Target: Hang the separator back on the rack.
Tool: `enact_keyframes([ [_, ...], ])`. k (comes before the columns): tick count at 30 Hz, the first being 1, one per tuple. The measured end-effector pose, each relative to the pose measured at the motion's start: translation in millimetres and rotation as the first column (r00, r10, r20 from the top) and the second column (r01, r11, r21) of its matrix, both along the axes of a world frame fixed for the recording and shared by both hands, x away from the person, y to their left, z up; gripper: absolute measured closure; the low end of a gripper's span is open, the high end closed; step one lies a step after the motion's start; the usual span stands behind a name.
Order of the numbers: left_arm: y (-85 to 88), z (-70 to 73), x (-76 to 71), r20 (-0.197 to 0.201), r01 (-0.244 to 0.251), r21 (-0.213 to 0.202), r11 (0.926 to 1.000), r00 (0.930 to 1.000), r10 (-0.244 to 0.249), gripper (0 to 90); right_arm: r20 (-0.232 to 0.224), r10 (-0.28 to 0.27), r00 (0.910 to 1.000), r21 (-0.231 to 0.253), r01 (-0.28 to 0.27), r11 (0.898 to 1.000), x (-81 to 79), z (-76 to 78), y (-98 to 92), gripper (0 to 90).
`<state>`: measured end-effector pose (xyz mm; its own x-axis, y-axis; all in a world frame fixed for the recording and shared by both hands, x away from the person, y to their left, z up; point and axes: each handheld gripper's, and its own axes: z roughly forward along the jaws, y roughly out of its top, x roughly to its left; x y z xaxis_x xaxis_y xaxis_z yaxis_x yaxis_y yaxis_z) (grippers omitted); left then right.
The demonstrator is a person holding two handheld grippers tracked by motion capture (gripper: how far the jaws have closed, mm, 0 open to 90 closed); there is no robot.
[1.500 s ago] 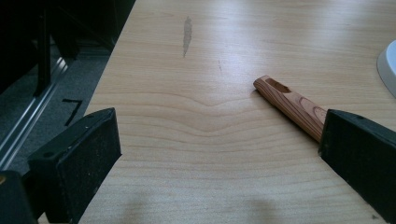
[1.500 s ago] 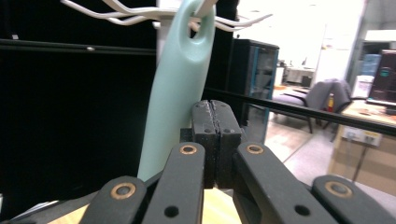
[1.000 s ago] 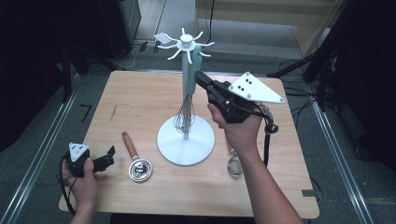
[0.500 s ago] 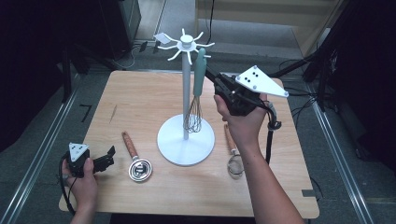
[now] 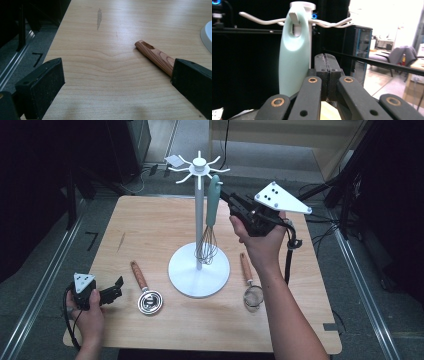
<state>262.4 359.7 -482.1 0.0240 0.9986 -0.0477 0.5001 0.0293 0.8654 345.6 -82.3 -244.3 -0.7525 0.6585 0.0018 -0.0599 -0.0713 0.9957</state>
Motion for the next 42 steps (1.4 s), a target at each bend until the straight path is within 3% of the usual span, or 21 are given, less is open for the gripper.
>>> enact_keyframes([
  [13, -0.2, -0.1, 0.0, 0.002, 0.001, 0.002, 1.0, 1.0, -0.001, 0.0, 0.018, 0.024, 0.9996, -0.035, -0.023, 0.999, -23.5, 3.6, 16.8, 90.0],
  [21, 0.1, 0.1, -0.2, 0.003, -0.002, -0.002, 1.0, 1.0, 0.002, 0.0, 0.021, -0.009, 0.9997, -0.063, 0.01, 0.998, -27.0, -1.2, 19.8, 90.0],
  [27, 0.2, 0.1, -0.1, 0.0, -0.001, 0.0, 1.0, 1.0, 0.001, 0.0, -0.008, -0.059, 0.9982, -0.082, 0.058, 0.995, -21.4, -15.2, 7.1, 87.8],
  [34, 0.0, 0.0, -0.1, 0.002, -0.001, 0.002, 1.0, 1.0, 0.001, 0.0, -0.031, -0.163, 0.9862, -0.114, 0.158, 0.981, -17.7, -34.2, -9.9, 64.7],
  [37, -0.2, 0.0, -0.1, 0.003, 0.0, 0.002, 1.0, 1.0, 0.0, 0.0, -0.115, -0.166, 0.9794, -0.097, 0.155, 0.983, -15.7, -42.4, -19.0, 64.9],
  [42, -0.3, -0.2, 0.0, 0.005, -0.001, 0.003, 1.0, 1.0, 0.001, 0.0, -0.155, -0.201, 0.9672, -0.145, 0.179, 0.973, -15.1, -57.9, -32.8, 66.6],
])
